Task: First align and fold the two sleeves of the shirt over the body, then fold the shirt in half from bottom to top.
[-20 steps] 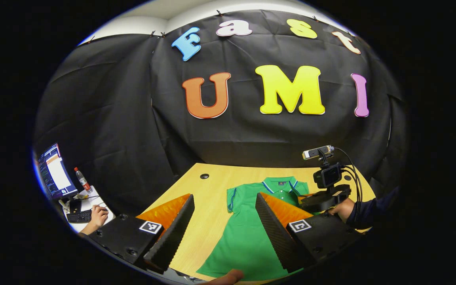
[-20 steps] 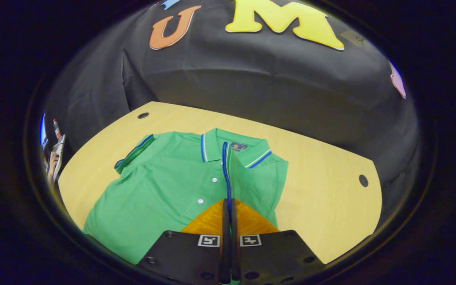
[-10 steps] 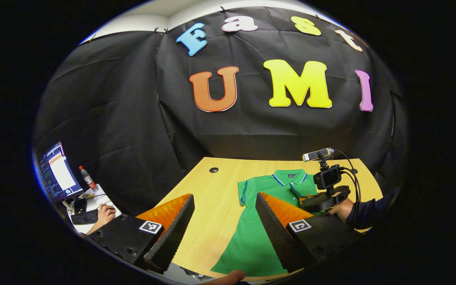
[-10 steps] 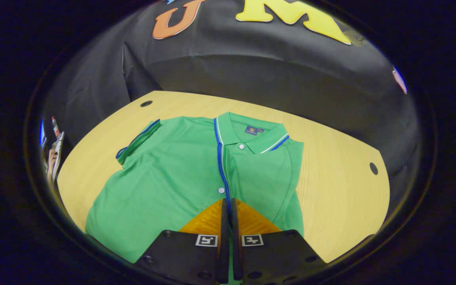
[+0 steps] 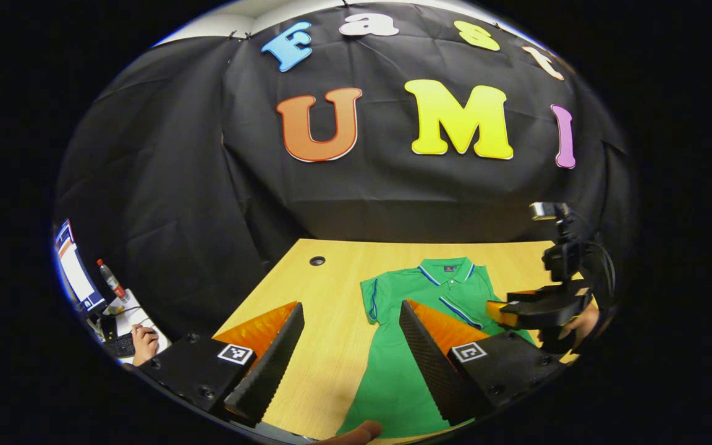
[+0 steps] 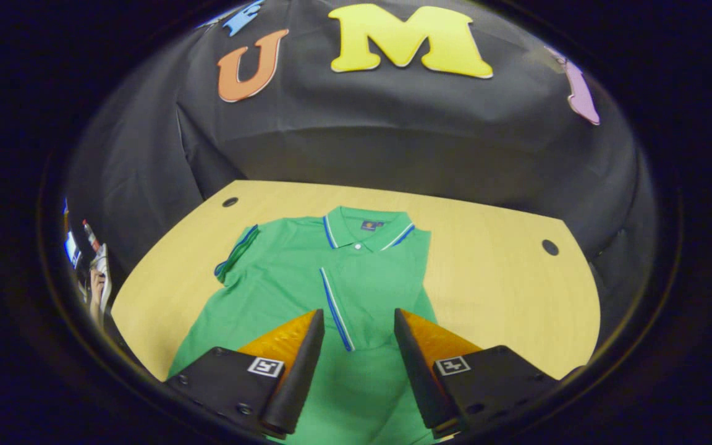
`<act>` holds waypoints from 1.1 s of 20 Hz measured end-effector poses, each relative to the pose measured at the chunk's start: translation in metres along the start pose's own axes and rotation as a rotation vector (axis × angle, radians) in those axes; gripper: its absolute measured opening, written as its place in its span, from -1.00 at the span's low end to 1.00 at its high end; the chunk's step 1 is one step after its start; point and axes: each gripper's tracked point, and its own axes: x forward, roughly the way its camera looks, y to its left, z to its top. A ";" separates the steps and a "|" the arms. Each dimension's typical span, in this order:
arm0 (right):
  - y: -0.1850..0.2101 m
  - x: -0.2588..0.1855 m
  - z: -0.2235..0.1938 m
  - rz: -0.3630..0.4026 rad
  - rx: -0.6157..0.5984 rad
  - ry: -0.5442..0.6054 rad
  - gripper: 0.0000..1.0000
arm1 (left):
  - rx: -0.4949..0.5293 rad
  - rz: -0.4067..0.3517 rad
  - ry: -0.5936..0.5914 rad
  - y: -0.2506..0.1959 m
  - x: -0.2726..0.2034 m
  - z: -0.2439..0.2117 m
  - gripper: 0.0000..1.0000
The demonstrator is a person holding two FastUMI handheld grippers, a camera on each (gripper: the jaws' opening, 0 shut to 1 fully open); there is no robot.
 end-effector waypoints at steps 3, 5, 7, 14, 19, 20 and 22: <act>-0.021 -0.050 0.001 -0.059 0.017 -0.036 0.81 | 0.014 -0.060 0.028 -0.009 0.037 -0.007 1.00; -0.031 -0.082 0.003 -0.098 0.030 -0.062 0.84 | 0.013 -0.105 0.050 -0.017 0.064 -0.015 1.00; -0.039 -0.115 0.001 -0.141 0.057 -0.084 0.91 | 0.017 -0.150 0.083 -0.028 0.093 -0.024 1.00; -0.036 -0.206 -0.011 -0.272 0.128 -0.109 0.92 | 0.043 -0.180 0.204 -0.041 0.196 -0.056 1.00; -0.036 -0.234 -0.023 -0.342 0.095 -0.088 0.91 | -0.001 -0.140 0.313 -0.037 0.262 -0.079 1.00; -0.035 -0.236 -0.025 -0.348 0.107 -0.081 0.92 | -0.007 -0.144 0.324 -0.038 0.273 -0.081 1.00; -0.035 -0.233 -0.031 -0.358 0.140 -0.055 0.86 | -0.003 -0.146 0.352 -0.038 0.288 -0.087 0.97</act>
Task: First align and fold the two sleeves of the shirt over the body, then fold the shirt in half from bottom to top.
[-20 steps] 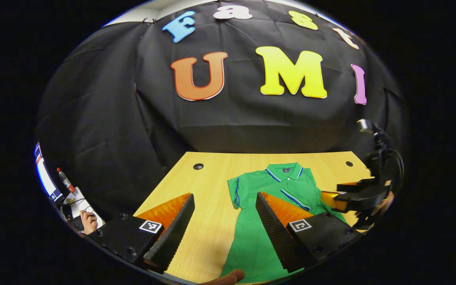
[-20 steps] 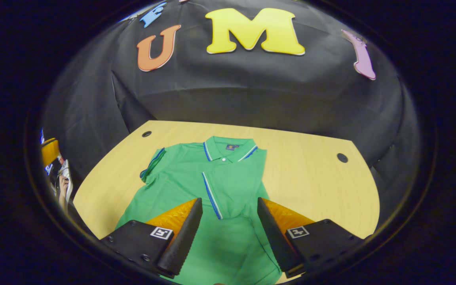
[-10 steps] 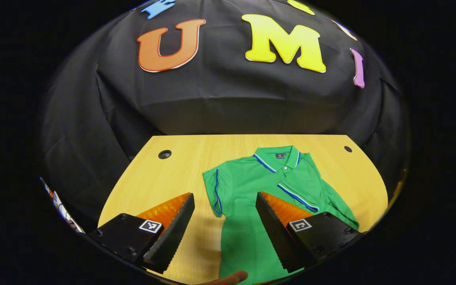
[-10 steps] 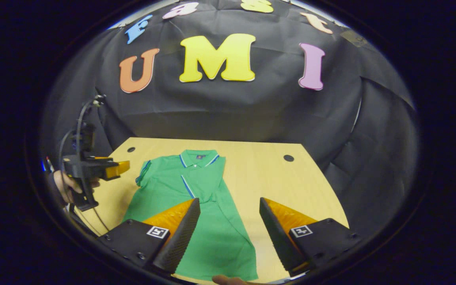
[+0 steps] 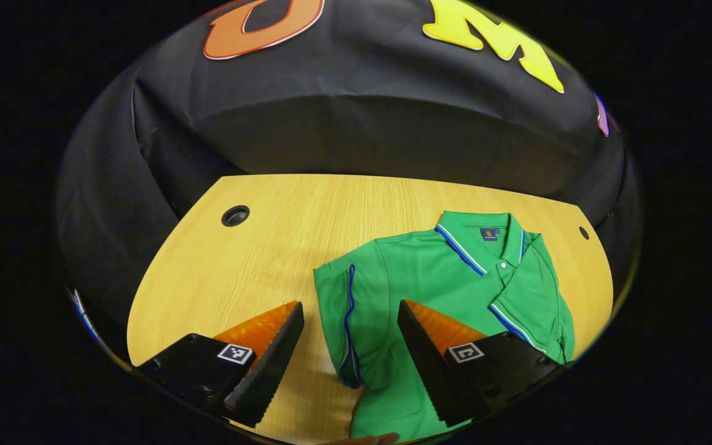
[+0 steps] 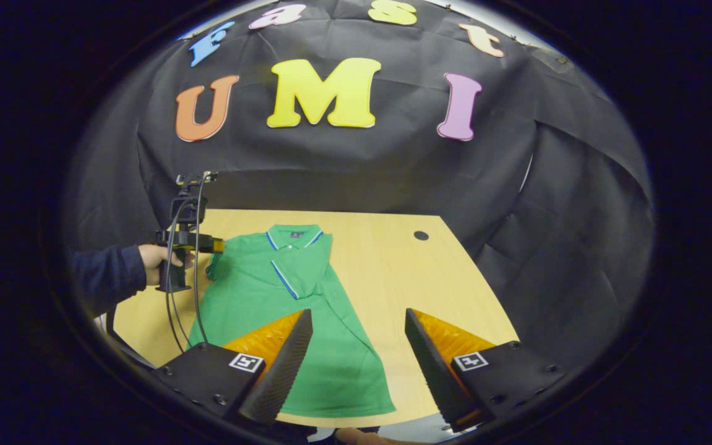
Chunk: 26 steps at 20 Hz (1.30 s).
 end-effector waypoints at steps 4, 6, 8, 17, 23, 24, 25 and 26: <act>0.007 0.010 -0.011 -0.005 0.018 0.044 0.91 | -0.006 0.009 0.037 0.002 0.017 -0.003 0.63; 0.013 0.018 -0.010 0.005 0.030 0.057 0.91 | 0.009 -0.008 0.063 -0.003 0.018 -0.006 0.34; 0.017 0.023 -0.011 0.011 0.028 0.070 0.91 | 0.027 0.001 0.084 -0.001 0.020 -0.009 0.05; 0.023 0.036 0.003 0.025 0.034 0.066 0.86 | 0.038 -0.087 0.156 -0.010 0.026 -0.020 -0.92; 0.024 0.043 0.009 0.041 0.053 0.062 0.90 | 0.061 -0.064 0.141 -0.007 0.013 -0.010 -0.94; 0.024 0.045 0.011 0.043 0.060 0.057 0.86 | 0.062 -0.070 0.133 -0.009 0.008 -0.006 -0.94; 0.024 0.046 0.010 0.044 0.061 0.059 0.86 | 0.059 -0.080 0.121 -0.013 0.003 -0.002 -0.80; 0.023 0.047 0.010 0.045 0.062 0.059 0.91 | 0.061 -0.087 0.113 -0.019 0.000 0.000 -0.94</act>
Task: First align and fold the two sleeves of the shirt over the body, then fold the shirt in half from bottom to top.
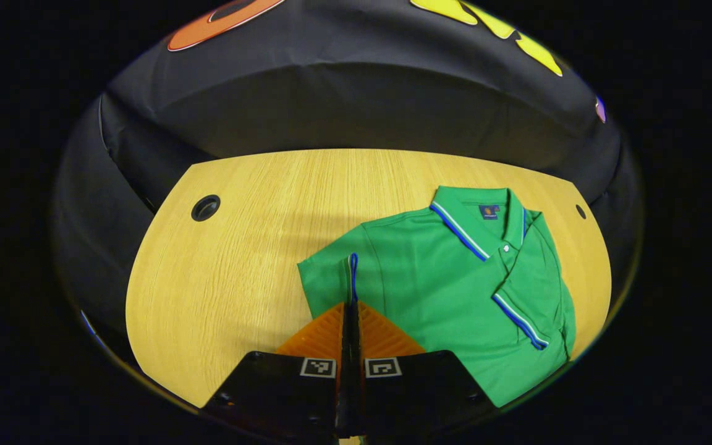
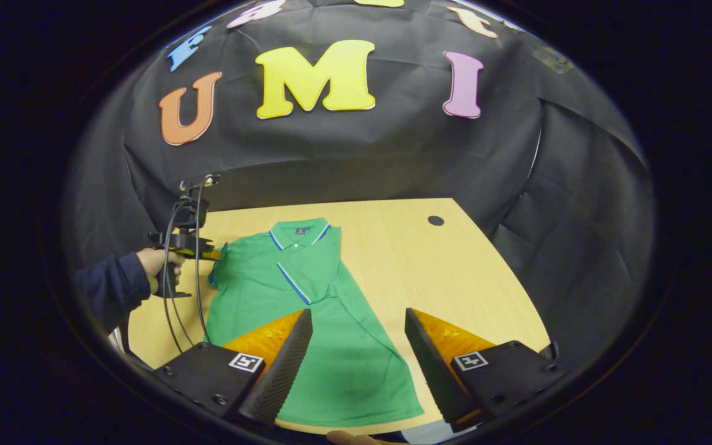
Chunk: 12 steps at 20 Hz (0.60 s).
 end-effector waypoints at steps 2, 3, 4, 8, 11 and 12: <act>-0.001 0.001 0.001 0.003 0.006 0.000 0.86 | 0.007 -0.019 -0.018 -0.015 -0.008 0.005 -0.94; -0.002 0.000 0.000 0.004 0.010 0.002 0.87 | 0.015 -0.035 -0.024 -0.025 -0.013 0.008 -0.94; -0.003 0.000 0.000 0.003 0.012 0.002 0.86 | 0.028 -0.044 -0.031 -0.034 -0.016 0.009 -0.94; -0.010 -0.001 -0.006 -0.003 0.024 0.009 0.91 | 0.087 -0.092 -0.056 -0.079 -0.027 0.017 -0.94; -0.019 -0.003 -0.013 -0.017 0.029 0.020 0.86 | 0.179 -0.103 -0.077 -0.108 -0.025 0.015 -0.94; -0.021 -0.003 -0.014 -0.020 0.033 0.022 0.91 | 0.201 -0.112 -0.072 -0.118 -0.024 0.011 -0.94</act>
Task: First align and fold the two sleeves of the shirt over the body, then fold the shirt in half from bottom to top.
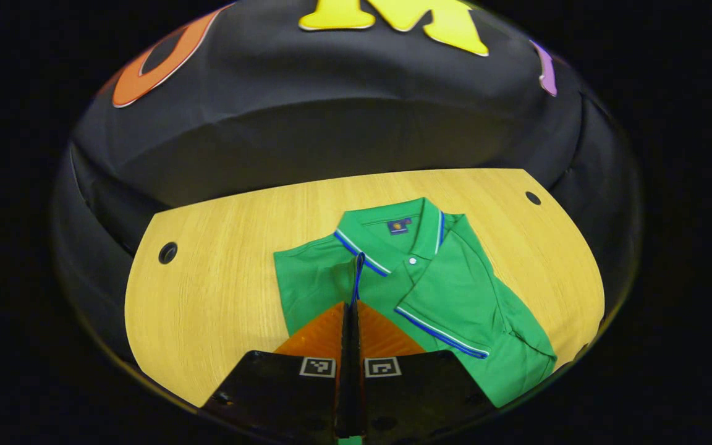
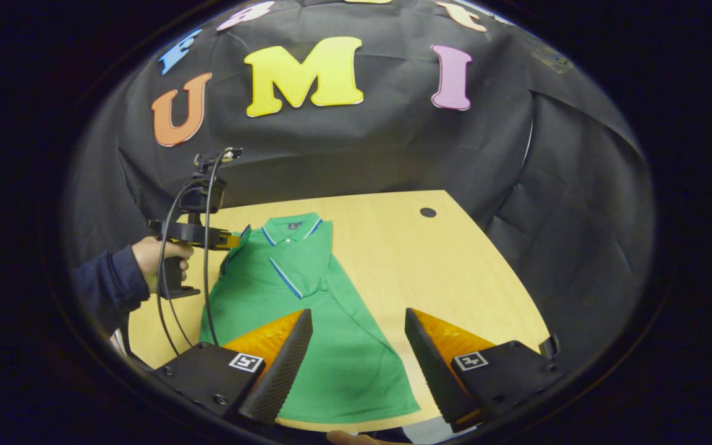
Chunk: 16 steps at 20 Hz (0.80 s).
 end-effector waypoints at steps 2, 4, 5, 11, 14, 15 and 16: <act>-0.009 0.000 -0.006 -0.022 0.001 0.008 0.91 | 0.022 -0.018 0.022 -0.018 0.004 -0.006 -0.94; -0.016 -0.001 -0.010 -0.036 0.012 0.009 0.91 | 0.043 -0.027 0.051 -0.029 0.011 -0.014 -0.94; -0.019 -0.001 -0.013 -0.038 0.020 0.012 0.91 | 0.047 -0.030 0.063 -0.033 0.015 -0.018 -0.93; -0.032 0.000 -0.034 -0.046 0.023 0.060 0.91 | 0.026 -0.059 0.074 -0.051 0.016 -0.020 -0.87; -0.033 0.000 -0.032 -0.025 0.017 0.051 0.86 | -0.002 -0.088 0.032 -0.058 0.003 -0.013 -0.43; -0.033 0.001 -0.032 -0.016 0.013 0.047 0.86 | -0.016 -0.098 0.017 -0.060 -0.007 -0.010 0.28; -0.035 0.003 -0.033 -0.009 0.008 0.046 0.86 | -0.029 -0.103 0.005 -0.060 -0.014 -0.013 0.29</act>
